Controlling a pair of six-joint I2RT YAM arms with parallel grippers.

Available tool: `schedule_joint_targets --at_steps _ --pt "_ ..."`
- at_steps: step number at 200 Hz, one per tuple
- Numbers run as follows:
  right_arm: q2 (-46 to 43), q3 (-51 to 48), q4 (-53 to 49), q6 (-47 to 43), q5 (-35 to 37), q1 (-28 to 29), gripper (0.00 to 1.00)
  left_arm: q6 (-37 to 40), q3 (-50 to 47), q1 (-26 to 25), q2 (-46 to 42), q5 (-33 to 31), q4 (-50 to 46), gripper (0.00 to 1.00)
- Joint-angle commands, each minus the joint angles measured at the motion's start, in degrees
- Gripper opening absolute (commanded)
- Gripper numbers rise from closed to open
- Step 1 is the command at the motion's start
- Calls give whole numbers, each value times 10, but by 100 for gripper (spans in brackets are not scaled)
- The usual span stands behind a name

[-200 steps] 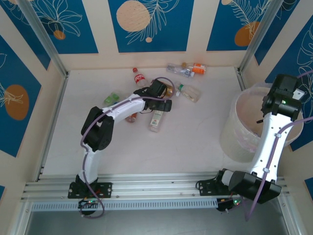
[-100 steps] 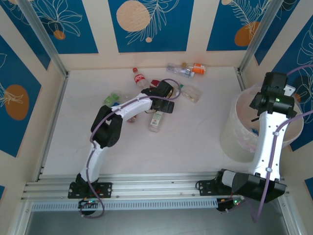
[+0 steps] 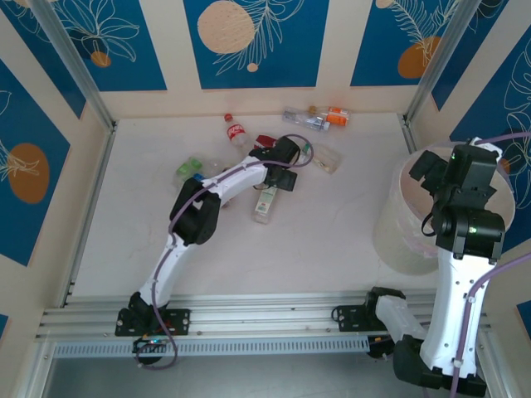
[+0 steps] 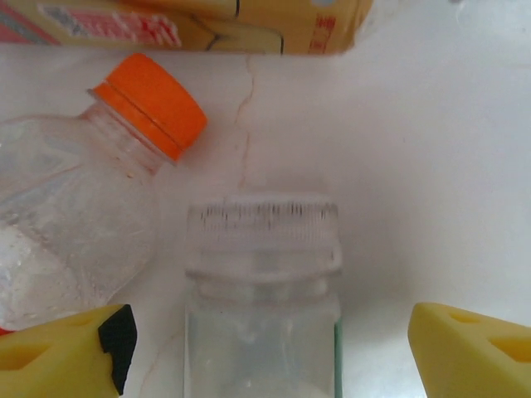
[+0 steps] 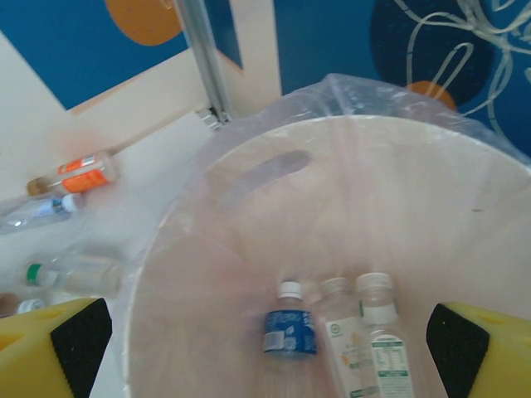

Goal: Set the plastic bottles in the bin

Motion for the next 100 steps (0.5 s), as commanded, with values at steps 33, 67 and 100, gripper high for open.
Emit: schedule_joint_targets --at_steps 33,67,100 --pt "-14 -14 17 9 -61 21 100 10 50 -6 29 -25 -50 64" --pt "-39 -30 50 12 -110 30 100 13 38 -9 -6 -1 -41 41" --pt "-74 -73 114 23 -211 33 100 0 -37 -11 -98 46 21 33"
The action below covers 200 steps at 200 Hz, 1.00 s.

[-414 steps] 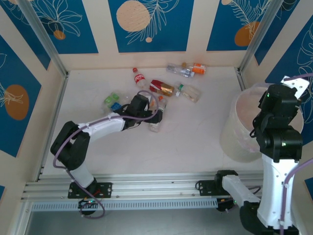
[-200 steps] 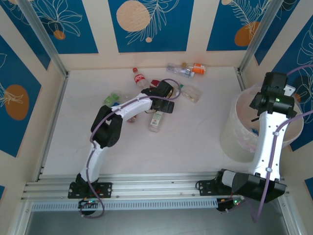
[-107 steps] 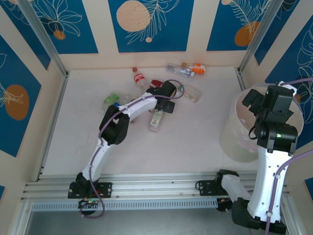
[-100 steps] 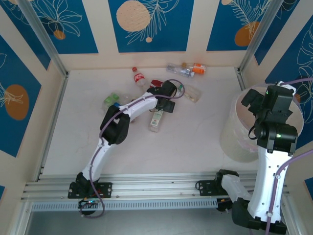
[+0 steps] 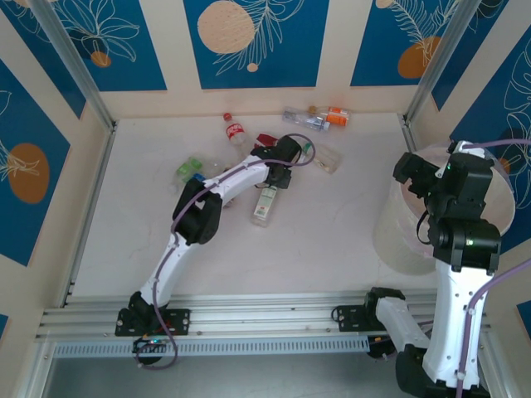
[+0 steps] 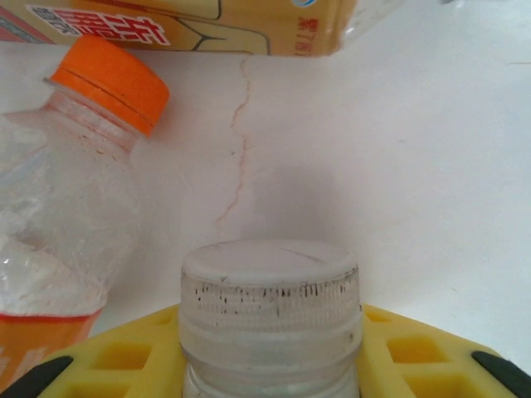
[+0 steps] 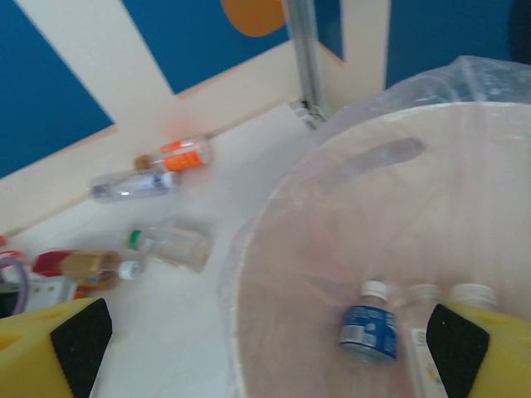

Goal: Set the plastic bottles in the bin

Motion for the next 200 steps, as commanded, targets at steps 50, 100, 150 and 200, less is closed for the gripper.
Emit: schedule_joint_targets --at_steps 50,100,150,200 --pt "-66 -157 280 126 -332 17 100 -117 -228 0 -295 115 224 0" --pt "-69 -268 472 113 -348 117 100 -498 -406 71 -456 123 353 0" --pt "-37 -375 674 32 -376 221 100 -897 -597 102 -569 105 416 0" --pt "24 -419 789 -157 -356 349 100 -1109 -634 106 -499 306 595 0"
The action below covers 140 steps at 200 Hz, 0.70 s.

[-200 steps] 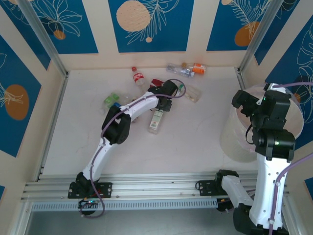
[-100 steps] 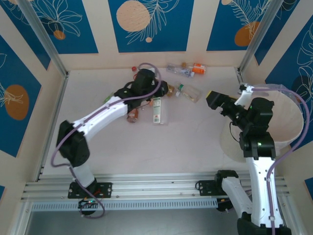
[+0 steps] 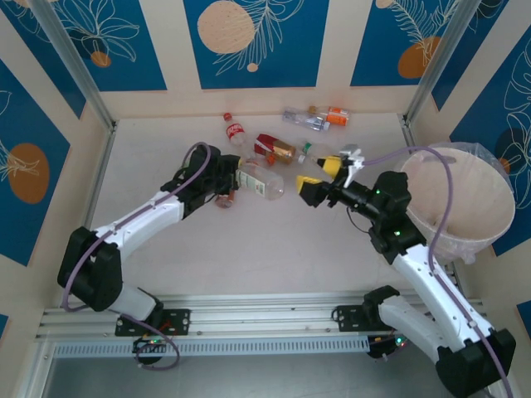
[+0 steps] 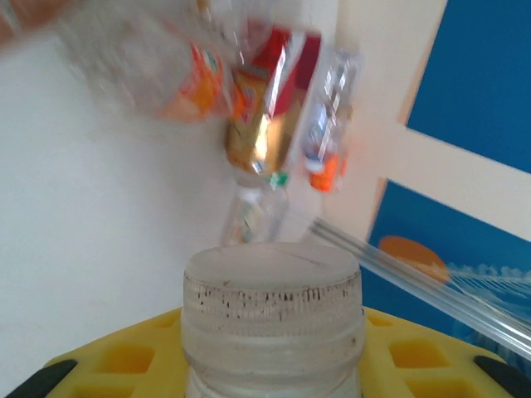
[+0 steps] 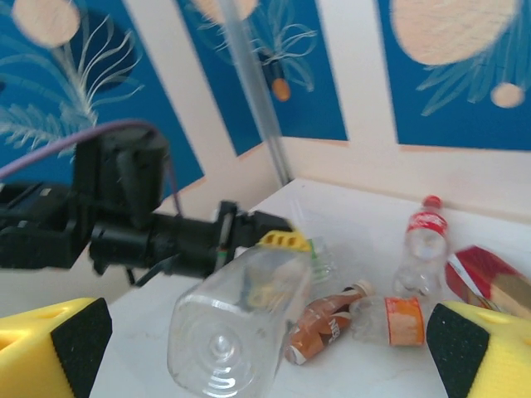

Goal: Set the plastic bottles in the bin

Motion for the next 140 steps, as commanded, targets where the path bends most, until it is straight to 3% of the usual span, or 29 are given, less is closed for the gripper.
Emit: schedule_joint_targets --at_steps 1,25,86,140 --pt "16 -24 122 -128 11 46 100 -223 -9 0 45 142 167 0" --pt "44 -38 170 -118 44 58 100 -300 -19 -7 78 165 260 0" --pt "126 -95 351 -185 70 107 100 -308 -33 -12 45 104 241 0" --pt "233 -87 526 -242 156 166 98 -303 -34 -16 35 95 235 0"
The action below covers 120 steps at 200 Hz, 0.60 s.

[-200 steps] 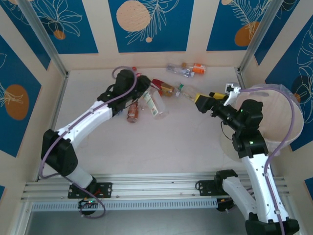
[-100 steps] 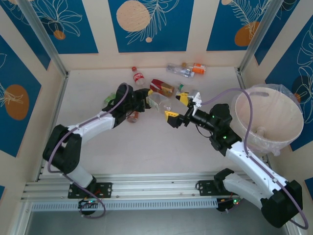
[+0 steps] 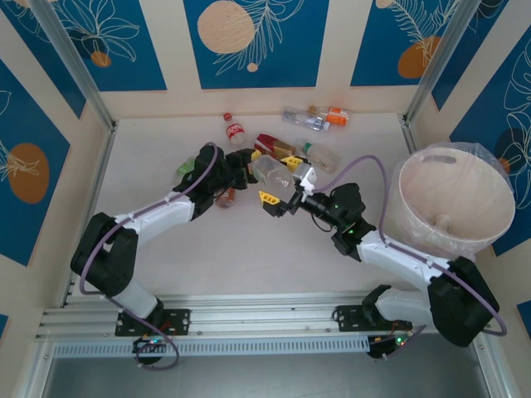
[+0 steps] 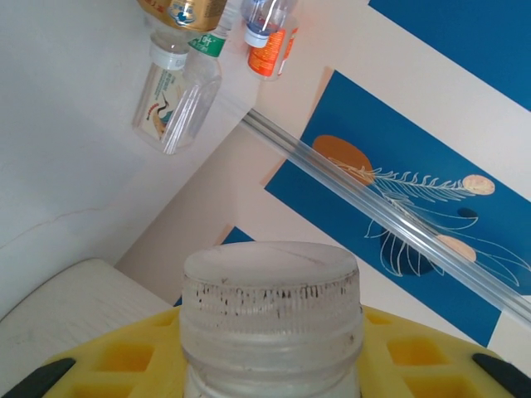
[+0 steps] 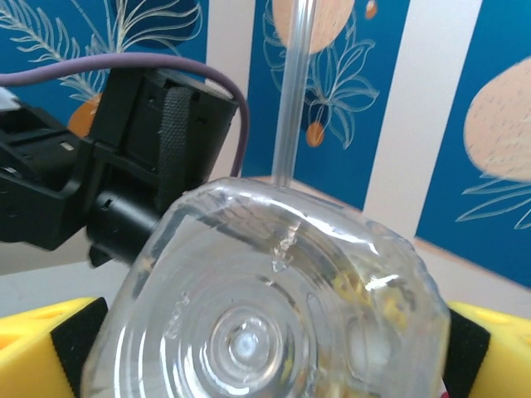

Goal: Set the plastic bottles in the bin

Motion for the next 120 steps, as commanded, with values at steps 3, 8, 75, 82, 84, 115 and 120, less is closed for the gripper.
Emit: schedule_joint_targets --at_steps 3,8,75,82,84,115,120 --pt "41 8 145 -39 50 23 98 -200 -7 -9 -19 -17 24 0" --pt "50 12 160 -38 59 25 97 -202 -10 -10 -19 -19 27 0" --pt "93 31 201 13 106 29 69 -210 -20 -14 -14 -39 57 0" --pt "88 32 193 12 105 28 67 -212 -24 -14 -15 -44 57 5" --pt "87 32 190 12 105 27 66 -212 -24 -15 -17 -45 56 8" --pt "48 38 124 20 110 16 61 -178 -37 -14 -32 -78 38 100" --pt "37 40 103 25 114 12 57 -165 -39 -14 -35 -83 34 100"
